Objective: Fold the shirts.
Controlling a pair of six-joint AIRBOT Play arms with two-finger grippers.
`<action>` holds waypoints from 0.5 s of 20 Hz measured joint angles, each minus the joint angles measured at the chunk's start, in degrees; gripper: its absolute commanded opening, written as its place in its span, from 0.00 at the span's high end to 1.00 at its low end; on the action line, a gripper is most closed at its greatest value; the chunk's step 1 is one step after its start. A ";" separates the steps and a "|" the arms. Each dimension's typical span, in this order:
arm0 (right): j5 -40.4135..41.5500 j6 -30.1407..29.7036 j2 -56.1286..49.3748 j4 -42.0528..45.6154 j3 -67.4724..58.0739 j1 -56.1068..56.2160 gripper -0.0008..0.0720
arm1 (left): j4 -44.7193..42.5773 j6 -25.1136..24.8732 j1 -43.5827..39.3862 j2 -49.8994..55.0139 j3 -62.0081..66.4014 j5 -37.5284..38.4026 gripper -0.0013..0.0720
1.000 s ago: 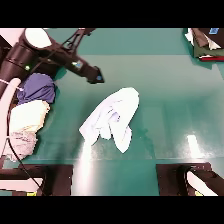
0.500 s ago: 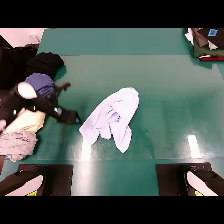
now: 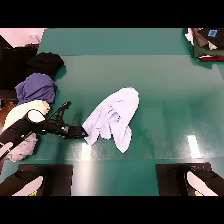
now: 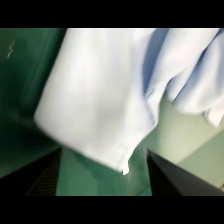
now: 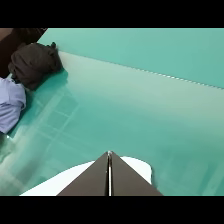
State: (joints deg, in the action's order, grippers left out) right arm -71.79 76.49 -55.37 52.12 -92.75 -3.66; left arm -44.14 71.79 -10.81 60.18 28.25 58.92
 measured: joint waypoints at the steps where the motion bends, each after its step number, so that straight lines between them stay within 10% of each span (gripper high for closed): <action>1: -0.04 0.02 0.00 0.00 0.00 0.00 0.96 | 0.98 -0.07 -1.49 0.17 -0.39 -2.05 0.29; 3: -0.66 0.00 0.00 0.02 0.04 0.00 0.97 | 1.29 0.37 -3.96 0.59 -0.94 -6.51 0.85; 4: -1.29 0.02 0.02 0.07 0.35 0.00 0.96 | 1.42 0.63 -4.66 0.66 -0.96 -8.07 0.95; 8: -4.98 1.46 1.64 0.31 9.40 0.24 0.88 | 1.64 1.42 -6.21 0.85 2.38 -9.90 0.95; 10: -5.44 2.78 3.02 0.28 19.12 1.03 0.16 | 0.22 1.62 -6.43 0.83 6.32 -8.50 0.95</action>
State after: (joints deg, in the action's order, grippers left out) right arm -77.23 79.26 -52.36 52.40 -73.63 -2.63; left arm -43.92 73.41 -17.23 61.01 34.57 50.41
